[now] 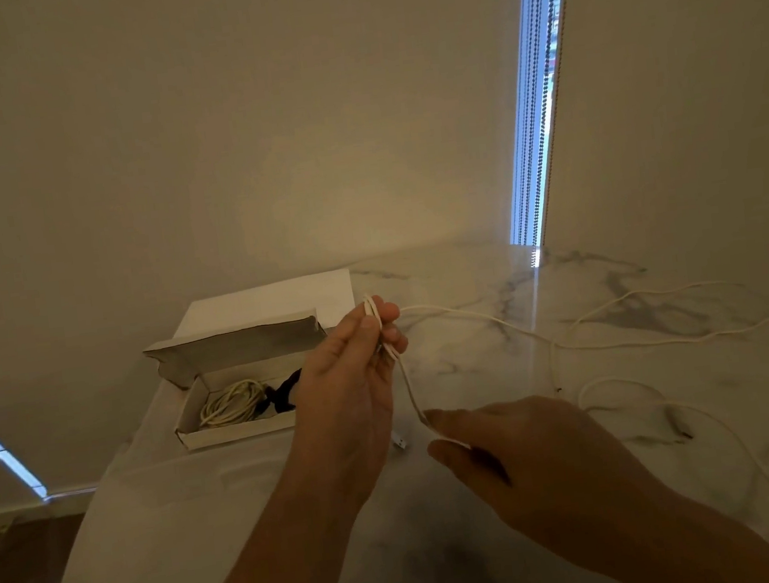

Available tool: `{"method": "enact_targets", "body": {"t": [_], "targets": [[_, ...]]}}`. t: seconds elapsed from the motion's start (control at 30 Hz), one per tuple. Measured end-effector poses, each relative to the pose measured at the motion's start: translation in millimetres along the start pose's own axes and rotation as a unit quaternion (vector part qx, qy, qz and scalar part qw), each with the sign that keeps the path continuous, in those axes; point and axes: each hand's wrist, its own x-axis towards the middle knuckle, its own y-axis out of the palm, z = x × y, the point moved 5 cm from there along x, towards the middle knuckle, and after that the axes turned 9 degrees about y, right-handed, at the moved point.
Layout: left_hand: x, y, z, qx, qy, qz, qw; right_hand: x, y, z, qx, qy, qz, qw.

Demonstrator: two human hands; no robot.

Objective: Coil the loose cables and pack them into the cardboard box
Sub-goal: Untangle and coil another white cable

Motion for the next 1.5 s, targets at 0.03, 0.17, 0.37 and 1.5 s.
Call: {"method": "enact_targets", "body": {"t": [0.03, 0.17, 0.37, 1.5], "targets": [[-1, -1, 2, 0.03, 0.004, -0.002, 1.0, 0, -1, 1, 0.006, -0.005, -0.004, 1.0], [-7, 4, 6, 0.233, 0.043, 0.069, 0.969, 1, -9, 3, 0.009, -0.011, 0.001, 1.0], [-24, 22, 9, 0.417, 0.078, 0.213, 0.88, 3, -34, -3, -0.047, -0.034, -0.097, 0.994], [-24, 35, 7, -0.062, -0.137, 0.153, 0.977, 25, -25, -82, -0.056, 0.108, -0.14, 0.983]]}}
